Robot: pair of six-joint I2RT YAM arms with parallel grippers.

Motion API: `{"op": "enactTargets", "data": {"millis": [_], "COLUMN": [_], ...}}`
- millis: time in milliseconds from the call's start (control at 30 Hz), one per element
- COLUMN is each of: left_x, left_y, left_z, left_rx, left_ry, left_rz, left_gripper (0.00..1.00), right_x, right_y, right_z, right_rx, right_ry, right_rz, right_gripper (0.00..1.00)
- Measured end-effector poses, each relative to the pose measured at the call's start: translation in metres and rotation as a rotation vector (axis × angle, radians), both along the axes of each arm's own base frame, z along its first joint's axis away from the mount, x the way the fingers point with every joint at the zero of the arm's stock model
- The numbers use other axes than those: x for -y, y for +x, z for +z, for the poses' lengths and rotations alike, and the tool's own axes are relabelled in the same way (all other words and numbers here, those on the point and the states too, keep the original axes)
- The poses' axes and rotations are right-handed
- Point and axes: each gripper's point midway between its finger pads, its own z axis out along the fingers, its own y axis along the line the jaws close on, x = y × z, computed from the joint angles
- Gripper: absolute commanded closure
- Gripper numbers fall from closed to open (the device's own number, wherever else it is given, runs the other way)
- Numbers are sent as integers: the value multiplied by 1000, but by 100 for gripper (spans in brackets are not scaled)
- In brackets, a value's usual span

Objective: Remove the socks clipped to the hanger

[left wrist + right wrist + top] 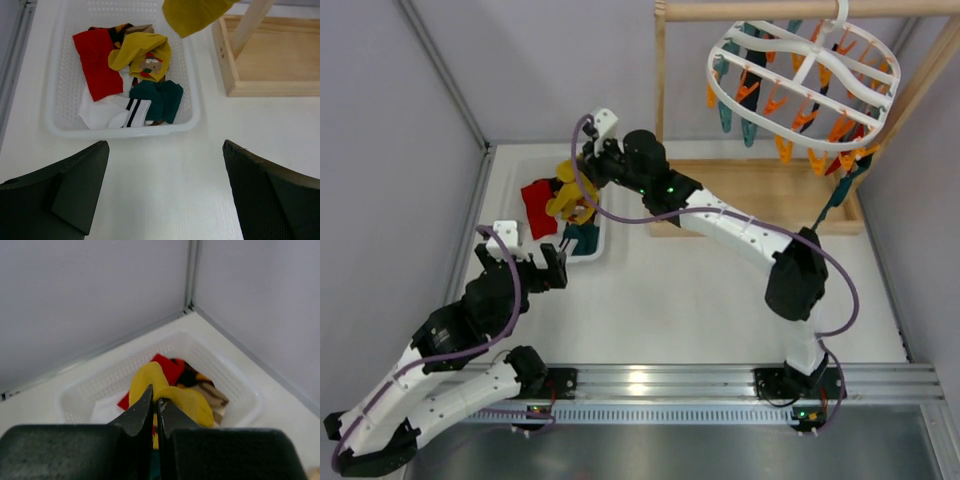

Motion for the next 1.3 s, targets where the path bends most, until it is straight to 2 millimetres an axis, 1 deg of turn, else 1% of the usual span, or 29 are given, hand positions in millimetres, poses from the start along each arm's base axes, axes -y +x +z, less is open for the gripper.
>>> {"op": "enactTargets", "data": {"millis": [67, 100, 167, 200, 233, 267, 333, 400, 467, 500, 533, 600, 633, 700, 800, 867, 900, 933, 967, 1000, 1033, 1067, 1100, 1167, 1200, 1267, 1300], "left_x": [-9, -14, -27, -31, -36, -40, -43, -43, -42, -41, -40, -38, -37, -35, -34, -33, -32, -31, -30, -29, -28, -27, -25, -22, -20, -16, -15], "left_y": [-1, -2, -8, -10, -12, -14, -14, -14, -13, -12, -12, -10, -10, -9, -9, -8, -8, -7, -6, -5, -4, -3, -1, 1, 3, 5, 6], "left_z": [4, 7, 16, 19, 22, 24, 25, 24, 24, 23, 22, 21, 20, 18, 17, 17, 16, 15, 14, 13, 12, 11, 9, 5, 3, 0, -2], "left_rx": [20, 34, 76, 91, 106, 117, 125, 123, 119, 116, 112, 104, 100, 94, 91, 88, 84, 82, 77, 71, 66, 60, 53, 36, 27, 11, 2], "left_ry": [-19, -32, -74, -90, -106, -119, -128, -125, -122, -119, -114, -105, -100, -94, -92, -89, -85, -82, -76, -68, -62, -54, -45, -29, -21, -8, 0], "left_rz": [34, 50, 77, 87, 97, 105, 117, 121, 121, 121, 120, 120, 117, 114, 110, 108, 107, 106, 106, 106, 108, 108, 108, 106, 104, 98, 94], "left_gripper": [1, 1, 1, 1, 1, 1, 1, 1, 1, 1, 1, 1, 1, 1, 1, 1, 1, 1, 1, 1, 1, 1, 1, 1, 1, 1, 1], "right_x": [-25, -37, -61, -70, -80, -88, -95, -96, -91, -84, -73, -51, -31, 6, 65, 109, 127, 153, 182, 192, 213, 234, 256, 303, 330, 383, 402], "right_y": [7, 9, 7, 6, 3, 0, -5, -9, -11, -11, -13, -18, -23, -34, -46, -52, -55, -57, -63, -64, -66, -70, -71, -73, -72, -73, -75], "right_z": [13, 15, 12, 6, -2, -14, -41, -64, -76, -83, -88, -88, -87, -69, -27, 2, 7, 10, 5, 2, -10, -24, -42, -71, -82, -94, -95], "right_rx": [31, 37, 39, 30, 27, 14, -24, -55, -69, -78, -92, -102, -112, -109, -69, -30, -22, -14, -21, -25, -44, -68, -103, -165, -195, -229, -237], "right_ry": [27, 35, 47, 46, 38, 22, -27, -73, -105, -124, -146, -165, -181, -178, -128, -82, -76, -61, -61, -68, -74, -94, -119, -156, -161, -149, -133], "right_rz": [39, 59, 102, 115, 131, 143, 154, 155, 143, 128, 108, 77, 53, 10, -69, -146, -180, -247, -320, -344, -400, -452, -512, -651, -742, -929, -999], "right_gripper": [98, 90, 56, 52, 45, 30, 29, 26, 25, 25, 25, 24, 24, 23, 23, 21, 21, 20, 20, 19, 17, 10, 10, 1, 1, 1, 1]}}
